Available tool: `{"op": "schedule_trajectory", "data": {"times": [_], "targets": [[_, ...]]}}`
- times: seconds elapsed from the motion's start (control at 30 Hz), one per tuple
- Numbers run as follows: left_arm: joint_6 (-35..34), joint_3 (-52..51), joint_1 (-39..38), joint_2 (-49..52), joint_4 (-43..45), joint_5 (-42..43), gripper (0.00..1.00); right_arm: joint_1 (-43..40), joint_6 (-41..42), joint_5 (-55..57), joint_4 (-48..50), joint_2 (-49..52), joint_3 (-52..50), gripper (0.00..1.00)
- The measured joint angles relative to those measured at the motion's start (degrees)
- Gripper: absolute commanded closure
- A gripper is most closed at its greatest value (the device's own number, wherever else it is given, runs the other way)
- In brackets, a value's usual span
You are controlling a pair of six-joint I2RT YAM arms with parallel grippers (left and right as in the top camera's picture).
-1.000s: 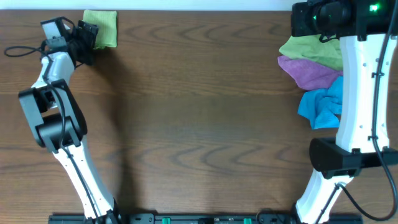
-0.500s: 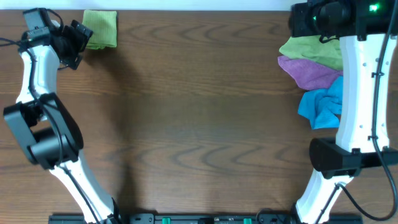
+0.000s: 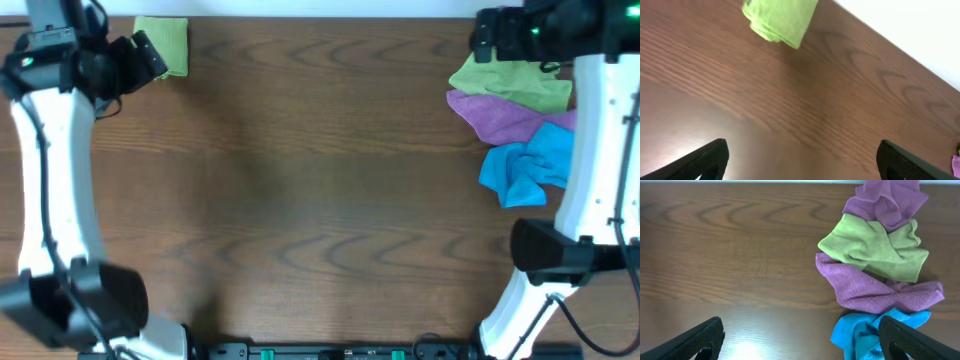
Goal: Fold the cloth
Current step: 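Release the cloth and retract the left gripper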
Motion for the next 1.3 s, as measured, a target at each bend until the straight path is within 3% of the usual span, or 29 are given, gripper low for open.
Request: {"op": "schedule_trajectory", "data": {"times": [0.23,0.37,0.6,0.8,1.0,1.3], "targets": [[1.84,-3.61,-0.02,-13.18,-0.28,-1.75,0.05,-7.19,-3.08,-10.71,-0.04,-5.57,-3.43,0.01],[3.19,-12.92,-0.48,-22.73,3.04,-2.40,0.05,-8.07,-4.26,-13.20,3.34,-14.51,-15.54,0.01],[5.88,-31.98,-5.88,-38.23,5.22,-6.93,0.05,-7.80,-5.64,-13.86,14.27,-31.63,-47.19,0.01],[6.05,-37.90,-6.12,-43.08,7.54,-8.83,0.05,-4.72,-6.10,-8.74,22.25,-49.29,-66.14,0.01],[6.05,-38.56,-6.12,-42.18,10.19,-9.05,0.05,-3.98,-6.16,-3.89,23.04,-57.59,-69.16,0.01],[6.05,-38.56,-6.12,-41.68,10.67,-9.03,0.05,-3.98,-6.16,-1.88,19.78,-57.53,-69.55,0.01]]}}
